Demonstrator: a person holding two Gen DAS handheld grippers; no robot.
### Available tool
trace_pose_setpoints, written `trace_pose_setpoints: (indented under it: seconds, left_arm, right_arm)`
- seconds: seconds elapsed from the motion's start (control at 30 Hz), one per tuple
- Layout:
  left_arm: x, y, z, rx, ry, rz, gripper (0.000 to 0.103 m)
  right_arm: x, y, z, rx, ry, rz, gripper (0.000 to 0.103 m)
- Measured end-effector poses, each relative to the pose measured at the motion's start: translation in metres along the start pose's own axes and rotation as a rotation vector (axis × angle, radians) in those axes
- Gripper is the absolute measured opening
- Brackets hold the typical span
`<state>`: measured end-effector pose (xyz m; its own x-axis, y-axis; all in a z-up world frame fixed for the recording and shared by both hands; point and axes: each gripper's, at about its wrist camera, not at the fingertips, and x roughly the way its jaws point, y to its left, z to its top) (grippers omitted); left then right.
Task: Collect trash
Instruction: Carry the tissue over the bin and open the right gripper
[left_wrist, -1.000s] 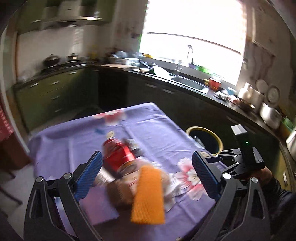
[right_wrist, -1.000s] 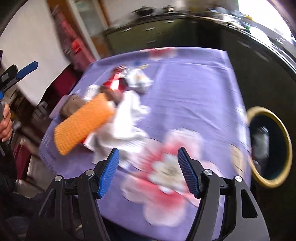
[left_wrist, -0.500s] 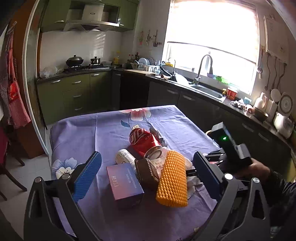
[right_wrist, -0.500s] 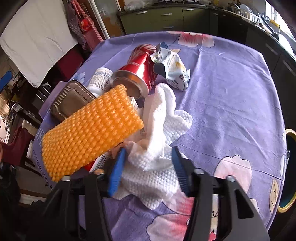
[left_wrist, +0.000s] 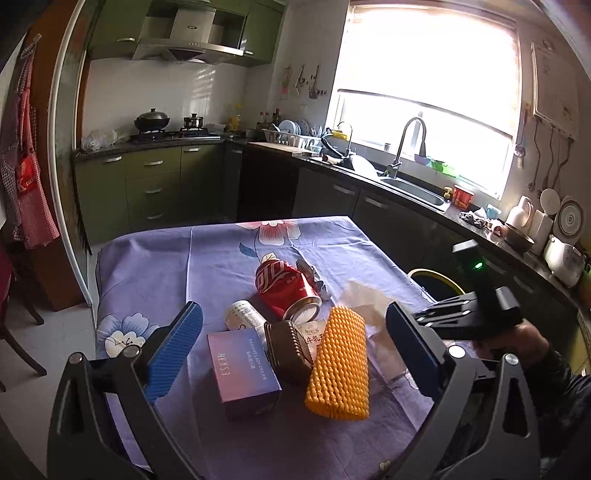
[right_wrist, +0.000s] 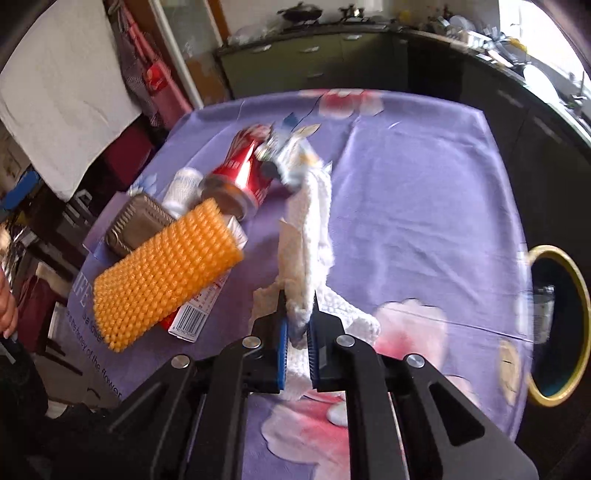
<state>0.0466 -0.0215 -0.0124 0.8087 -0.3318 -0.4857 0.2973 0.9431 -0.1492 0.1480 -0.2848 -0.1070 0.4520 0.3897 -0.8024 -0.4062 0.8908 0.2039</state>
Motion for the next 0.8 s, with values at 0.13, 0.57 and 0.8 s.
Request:
trace_pose_setpoints:
  seconds: [0.13, 0.57, 0.8]
  left_arm:
    - [-0.001, -0.006, 0.0, 0.017, -0.004, -0.005, 0.095]
    - [0.005, -0.024, -0.001, 0.063, 0.005, -0.024, 0.095]
    - [0.01, -0.037, 0.001, 0.109, 0.017, -0.024, 0.095]
  right_arm:
    - [-0.046, -0.026, 0.004, 0.046, -0.092, -0.077, 0.01]
    - [-0.08, -0.21, -0.003, 0.307, -0.066, -0.505, 0.01]
    - [-0.048, -0.262, -0.016, 0.376, 0.003, -0.621, 0.057]
